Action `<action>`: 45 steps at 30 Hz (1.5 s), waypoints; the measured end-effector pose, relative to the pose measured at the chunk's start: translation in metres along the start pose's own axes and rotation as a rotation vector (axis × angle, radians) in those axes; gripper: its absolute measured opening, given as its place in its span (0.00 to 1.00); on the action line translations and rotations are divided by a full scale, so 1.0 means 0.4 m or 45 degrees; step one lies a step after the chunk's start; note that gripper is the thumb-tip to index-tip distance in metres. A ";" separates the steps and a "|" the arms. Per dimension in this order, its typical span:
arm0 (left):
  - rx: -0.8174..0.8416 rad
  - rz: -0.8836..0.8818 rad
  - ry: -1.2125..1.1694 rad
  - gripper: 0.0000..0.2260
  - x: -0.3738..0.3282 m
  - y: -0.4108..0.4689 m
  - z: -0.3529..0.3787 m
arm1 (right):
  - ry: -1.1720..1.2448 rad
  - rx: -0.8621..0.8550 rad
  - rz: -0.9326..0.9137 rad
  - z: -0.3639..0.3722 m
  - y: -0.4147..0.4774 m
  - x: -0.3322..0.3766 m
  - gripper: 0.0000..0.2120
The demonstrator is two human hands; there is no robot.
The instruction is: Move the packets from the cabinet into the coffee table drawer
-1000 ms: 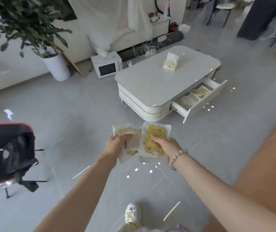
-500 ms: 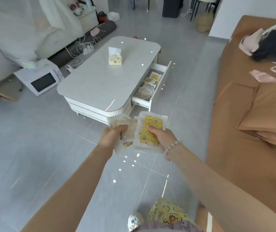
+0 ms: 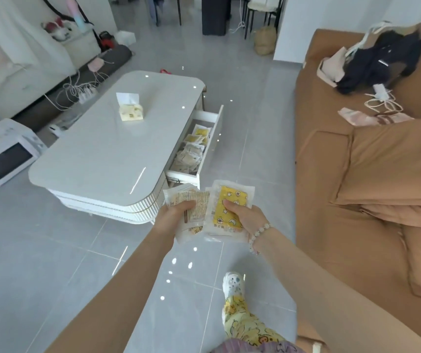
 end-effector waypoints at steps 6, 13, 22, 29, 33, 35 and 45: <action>0.003 0.018 0.050 0.02 -0.132 0.186 0.088 | 0.015 0.009 -0.011 -0.078 0.158 0.167 0.08; -0.037 0.000 -0.016 0.09 -0.230 0.388 0.178 | 0.020 0.062 -0.029 -0.171 0.319 0.333 0.07; -0.048 -0.031 0.015 0.07 -0.312 0.585 0.227 | 0.108 0.057 0.035 -0.230 0.467 0.461 0.08; -0.047 -0.100 0.054 0.08 -0.371 0.793 0.232 | 0.140 0.006 0.070 -0.260 0.647 0.545 0.11; -0.057 -0.148 0.057 0.11 -0.433 0.933 0.220 | 0.159 -0.016 0.105 -0.261 0.784 0.613 0.15; -0.078 -0.152 0.065 0.10 -0.480 1.002 0.204 | 0.159 -0.009 0.120 -0.251 0.860 0.660 0.14; -0.124 -0.207 0.132 0.09 -0.669 1.307 0.106 | 0.109 0.037 0.199 -0.184 1.188 0.845 0.05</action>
Point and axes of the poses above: each hand's wrist, its own y-axis towards the middle knuckle, its own z-axis out of the palm, x = y × z, the point moved 4 cm from there along y, towards the middle knuckle, and after that the axes turned 13 degrees about x, right-handed, at the moved point
